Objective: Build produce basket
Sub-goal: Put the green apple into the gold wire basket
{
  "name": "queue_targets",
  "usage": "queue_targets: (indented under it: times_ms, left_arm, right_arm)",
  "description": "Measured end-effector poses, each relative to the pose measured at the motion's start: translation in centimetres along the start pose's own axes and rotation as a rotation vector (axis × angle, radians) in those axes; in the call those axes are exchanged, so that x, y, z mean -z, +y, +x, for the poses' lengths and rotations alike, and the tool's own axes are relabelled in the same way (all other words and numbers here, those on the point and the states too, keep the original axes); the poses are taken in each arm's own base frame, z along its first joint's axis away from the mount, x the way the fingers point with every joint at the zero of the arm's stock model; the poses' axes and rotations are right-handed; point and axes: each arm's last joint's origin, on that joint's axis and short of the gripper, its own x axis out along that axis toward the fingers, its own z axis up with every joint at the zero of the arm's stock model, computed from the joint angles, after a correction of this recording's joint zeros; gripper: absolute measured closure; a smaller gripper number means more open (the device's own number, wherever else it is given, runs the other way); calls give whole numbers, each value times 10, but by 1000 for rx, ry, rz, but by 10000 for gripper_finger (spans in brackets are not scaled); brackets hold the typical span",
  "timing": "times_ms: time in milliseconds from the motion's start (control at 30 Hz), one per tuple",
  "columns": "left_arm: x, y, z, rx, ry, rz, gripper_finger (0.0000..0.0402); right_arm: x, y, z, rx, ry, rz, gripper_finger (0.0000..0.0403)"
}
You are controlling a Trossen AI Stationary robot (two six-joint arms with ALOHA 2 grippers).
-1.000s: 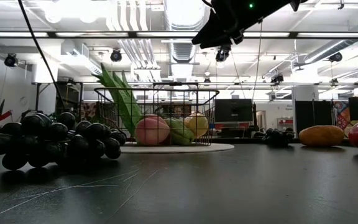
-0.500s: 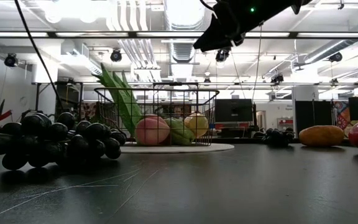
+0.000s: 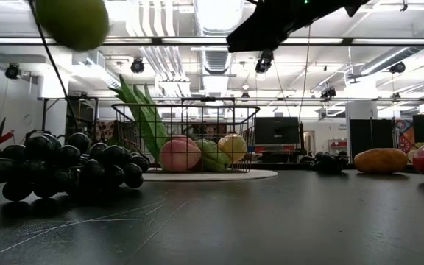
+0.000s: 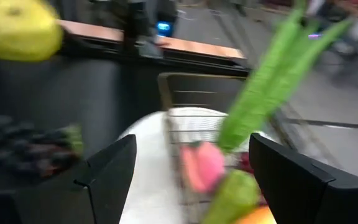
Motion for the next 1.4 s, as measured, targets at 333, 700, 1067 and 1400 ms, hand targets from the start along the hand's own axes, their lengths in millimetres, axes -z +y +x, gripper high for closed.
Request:
queue_targets:
  times_ms: [333,700,1067,1400]
  left_arm:
    - [-15,-9,19,-18,-320,242,110]
    - [-15,-10,61,-89,-428,266,111]
    - [-46,-13,94,0,-563,309,111]
    - [-64,-7,107,117,-550,297,111]
  right_arm:
    - [7,28,-2,-219,-110,3,110]
    - [9,42,-12,-321,-454,13,110]
    - [18,47,4,-338,-334,56,58]
    - [15,47,9,-337,-264,-37,35]
